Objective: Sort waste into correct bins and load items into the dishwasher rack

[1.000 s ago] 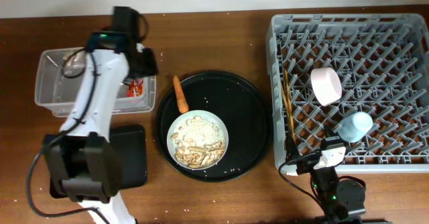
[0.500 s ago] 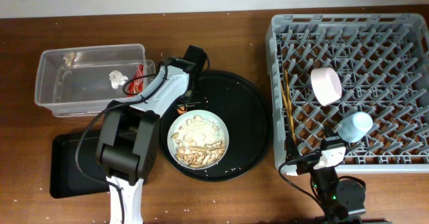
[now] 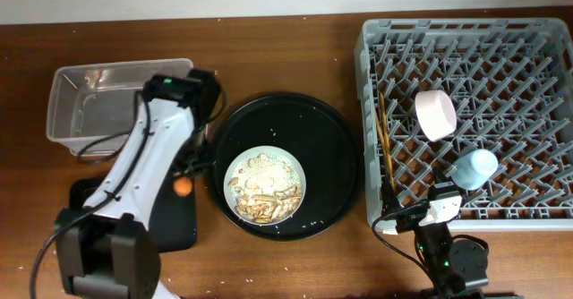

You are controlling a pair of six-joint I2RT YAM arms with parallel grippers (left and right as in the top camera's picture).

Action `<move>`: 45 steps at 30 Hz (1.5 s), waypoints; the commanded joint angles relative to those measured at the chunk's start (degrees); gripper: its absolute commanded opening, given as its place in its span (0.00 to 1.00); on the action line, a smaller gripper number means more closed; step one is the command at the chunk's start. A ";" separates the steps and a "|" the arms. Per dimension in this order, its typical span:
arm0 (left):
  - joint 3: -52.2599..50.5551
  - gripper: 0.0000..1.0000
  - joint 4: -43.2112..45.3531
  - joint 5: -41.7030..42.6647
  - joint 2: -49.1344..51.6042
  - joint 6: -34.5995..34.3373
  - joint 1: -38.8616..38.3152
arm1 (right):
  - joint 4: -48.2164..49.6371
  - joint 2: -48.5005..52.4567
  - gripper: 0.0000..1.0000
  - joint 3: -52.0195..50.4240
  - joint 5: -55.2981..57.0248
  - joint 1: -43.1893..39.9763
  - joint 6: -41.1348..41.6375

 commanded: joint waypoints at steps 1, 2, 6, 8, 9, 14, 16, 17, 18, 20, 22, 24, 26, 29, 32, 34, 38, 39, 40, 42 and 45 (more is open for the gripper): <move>-15.21 0.11 8.66 4.13 -10.64 -1.20 12.15 | 0.00 -0.37 0.98 -0.44 -0.52 0.22 -0.20; -19.80 0.11 13.09 5.84 -12.44 -1.20 16.39 | 0.00 -0.37 0.98 -0.44 -0.52 0.22 -0.20; -27.52 0.60 23.93 9.68 -13.20 1.29 23.96 | 0.00 -0.37 0.98 -0.44 -0.52 0.22 -0.20; -21.14 0.75 19.26 10.67 -15.19 2.21 23.43 | 0.00 -0.37 0.98 -0.44 -0.52 0.22 -0.22; -19.47 0.75 18.95 11.56 -16.39 2.67 21.99 | 0.00 -0.37 0.98 -0.44 -0.52 0.22 -0.22; -17.55 0.62 35.93 10.78 -14.36 16.31 -15.39 | 0.00 -0.37 0.98 -0.44 -0.52 0.22 -0.20; -17.44 0.54 42.25 9.09 -9.35 16.28 -23.87 | 0.00 -0.37 0.98 -0.44 -0.52 0.22 -0.20; -16.59 0.53 43.17 9.25 -6.38 16.26 -26.14 | 0.00 -0.37 0.98 -0.44 -0.52 0.22 -0.20; -13.68 0.51 42.91 9.27 -1.90 16.28 -28.22 | 0.00 -0.37 0.98 -0.44 -0.52 0.22 -0.20; -7.06 0.51 40.76 9.05 5.31 16.92 -30.14 | 0.00 -0.37 0.98 -0.44 -0.52 0.22 -0.20; -4.31 0.51 41.42 9.05 9.03 15.82 -30.49 | 0.00 -0.37 0.98 -0.44 -0.52 0.22 -0.20; -4.15 0.43 43.63 8.94 11.30 13.25 -30.49 | 0.00 -0.37 0.98 -0.44 -0.52 0.22 -0.20; -4.15 0.41 43.25 7.98 13.90 11.43 -30.49 | 0.00 -0.37 0.98 -0.44 -0.52 0.22 -0.20; -4.15 0.31 43.95 7.96 14.82 10.88 -30.49 | 0.00 -0.37 0.98 -0.44 -0.52 0.22 -0.20; -4.15 0.29 43.63 9.22 15.23 12.13 -29.90 | 0.00 -0.37 0.98 -0.44 -0.52 0.22 -0.20; -4.15 0.27 44.06 8.96 15.47 17.51 -28.61 | 0.00 -0.37 0.98 -0.44 -0.52 0.22 -0.20; -4.15 0.20 42.38 6.45 17.84 26.95 -27.89 | 0.00 -0.37 0.98 -0.44 -0.52 0.22 -0.20; -4.15 0.09 43.28 6.40 17.84 29.09 -28.24 | 0.00 -0.37 0.98 -0.44 -0.52 0.22 -0.20; -4.15 0.09 44.26 5.97 17.84 30.27 -28.59 | 0.00 -0.37 0.98 -0.44 -0.52 0.22 -0.20; -4.15 0.07 44.46 5.99 17.84 30.25 -28.57 | 0.00 -0.37 0.98 -0.44 -0.52 0.22 -0.20; -4.13 0.01 44.09 5.97 17.79 30.18 -28.59 | 0.00 -0.37 0.98 -0.44 -0.52 0.22 -0.22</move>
